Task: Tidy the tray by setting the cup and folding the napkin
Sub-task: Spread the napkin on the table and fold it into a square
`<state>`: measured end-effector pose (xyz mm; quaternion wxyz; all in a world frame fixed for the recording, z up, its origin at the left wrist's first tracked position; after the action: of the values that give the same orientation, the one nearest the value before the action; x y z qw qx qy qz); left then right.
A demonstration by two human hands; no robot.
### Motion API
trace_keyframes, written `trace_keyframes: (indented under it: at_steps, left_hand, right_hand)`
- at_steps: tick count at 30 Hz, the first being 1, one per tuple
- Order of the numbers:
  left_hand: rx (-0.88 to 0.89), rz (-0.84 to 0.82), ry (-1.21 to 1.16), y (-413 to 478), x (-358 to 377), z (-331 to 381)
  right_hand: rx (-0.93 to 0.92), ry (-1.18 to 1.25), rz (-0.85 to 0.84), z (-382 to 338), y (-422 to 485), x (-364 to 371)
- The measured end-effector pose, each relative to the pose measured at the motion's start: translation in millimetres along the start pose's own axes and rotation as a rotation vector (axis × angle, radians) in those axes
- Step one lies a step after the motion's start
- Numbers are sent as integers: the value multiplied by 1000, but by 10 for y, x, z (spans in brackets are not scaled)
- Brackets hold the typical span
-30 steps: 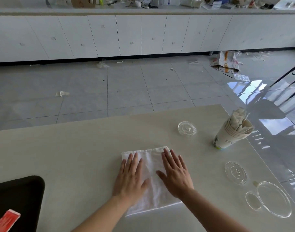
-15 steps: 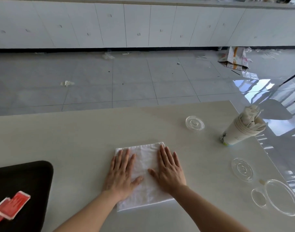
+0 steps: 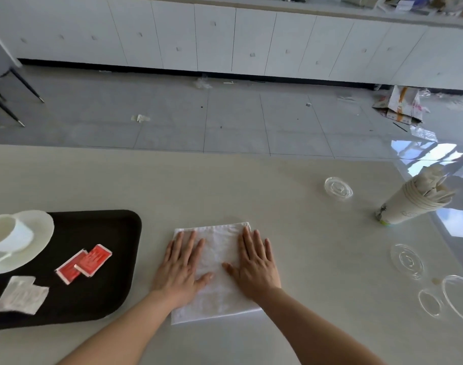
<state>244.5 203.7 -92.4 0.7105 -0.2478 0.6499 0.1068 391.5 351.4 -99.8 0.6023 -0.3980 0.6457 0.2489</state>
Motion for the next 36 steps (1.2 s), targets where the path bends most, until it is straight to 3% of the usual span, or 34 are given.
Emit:
trace_keyframes:
  at_steps: [4,7,9,12,19,22,27,32,36]
  left_hand:
    - [19,-2,-67,-222,-134,38]
    - [176,128,-218,-569,-168,7]
    - [254,131,-276,-770,-127,-16]
    - [339,131,-249,-902,-107,-27]
    - [405,310,-131,-946,-175,13]
    - [380,369,-120,-973,-165,43]
    - [176,315,-211,-936,-258,-13]
    - [209,327,-239,-956,-327,-63]
    - [71,283,-516,-1038,-249,-92]
  right_hand:
    - [-89,22,91,-1,-264,-117]
    - [-187,96,209,66,-604,-128]
    - [-240,112,233,111,-783,-97]
    - [-284,101,234,143,-928,-71]
    - [-280,115,162,153,-954,-83]
    - [-293,124,130,174,-967,-95]
    - [-303,163,190,205,-1008,-161]
    - [-336,206,317,180,-1051,-275]
    - [-240,277,290,184,-1094,-341]
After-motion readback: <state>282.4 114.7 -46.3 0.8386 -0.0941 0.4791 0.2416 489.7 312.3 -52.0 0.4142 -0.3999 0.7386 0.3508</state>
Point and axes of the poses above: each hand's wrist, its own y-axis towards the middle knuckle, its own x-axis out of the palm, z = x × y, the point moved 3 cm from there along y, towards the middle knuckle, and after that the axes turned 3 degrees about z, right-handed, at the moved point
